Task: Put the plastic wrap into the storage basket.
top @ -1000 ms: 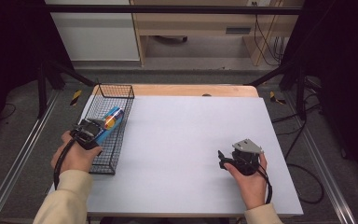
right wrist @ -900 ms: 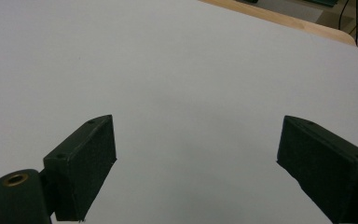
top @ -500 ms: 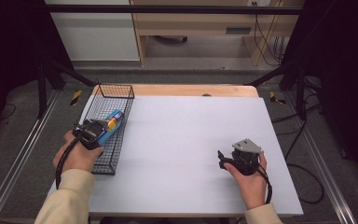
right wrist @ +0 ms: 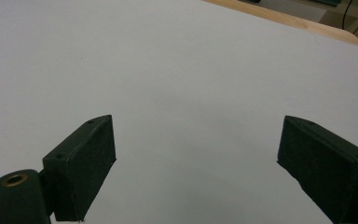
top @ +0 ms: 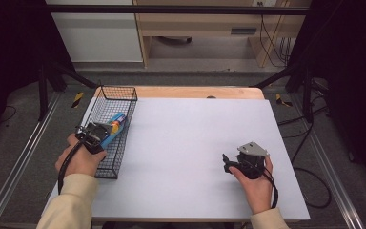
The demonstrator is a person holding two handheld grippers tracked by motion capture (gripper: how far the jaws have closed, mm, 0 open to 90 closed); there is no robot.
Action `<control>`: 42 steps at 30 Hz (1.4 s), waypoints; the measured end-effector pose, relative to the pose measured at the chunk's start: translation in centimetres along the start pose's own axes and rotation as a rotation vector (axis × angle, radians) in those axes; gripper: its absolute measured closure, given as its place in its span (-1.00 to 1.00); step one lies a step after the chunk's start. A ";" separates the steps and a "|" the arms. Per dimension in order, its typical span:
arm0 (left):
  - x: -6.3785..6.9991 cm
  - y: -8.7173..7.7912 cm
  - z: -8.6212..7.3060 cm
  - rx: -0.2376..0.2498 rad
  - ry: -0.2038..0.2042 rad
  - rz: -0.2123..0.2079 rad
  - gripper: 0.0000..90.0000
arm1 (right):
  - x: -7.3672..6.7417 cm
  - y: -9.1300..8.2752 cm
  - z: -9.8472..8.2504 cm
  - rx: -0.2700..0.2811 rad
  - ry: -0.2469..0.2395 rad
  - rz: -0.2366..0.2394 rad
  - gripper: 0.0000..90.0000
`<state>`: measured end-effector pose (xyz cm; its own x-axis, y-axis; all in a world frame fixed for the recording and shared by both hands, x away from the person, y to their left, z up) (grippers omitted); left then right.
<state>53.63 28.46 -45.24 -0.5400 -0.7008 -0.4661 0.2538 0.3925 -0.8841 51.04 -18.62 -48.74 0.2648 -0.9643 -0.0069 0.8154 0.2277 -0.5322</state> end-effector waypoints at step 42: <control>8.5 -11.2 5.8 0.881 0.221 -0.189 -0.89 | 1.4 -2.3 0.6 0.100 -0.014 -0.041 -0.92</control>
<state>50.85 14.66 -39.45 -0.7520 -0.5422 -0.3748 0.6156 -0.3744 -0.6935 49.85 -20.38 -46.98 0.2363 -0.9714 0.0255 0.8730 0.2007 -0.4445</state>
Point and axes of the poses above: each handheld gripper's, and its own axes: y roughly forward along the jaws, z roughly out of its top, x roughly to its right, the point moved 7 cm from there along y, roughly forward along the jaws, and after that the axes turned 8 degrees about y, right-handed, at the moved point
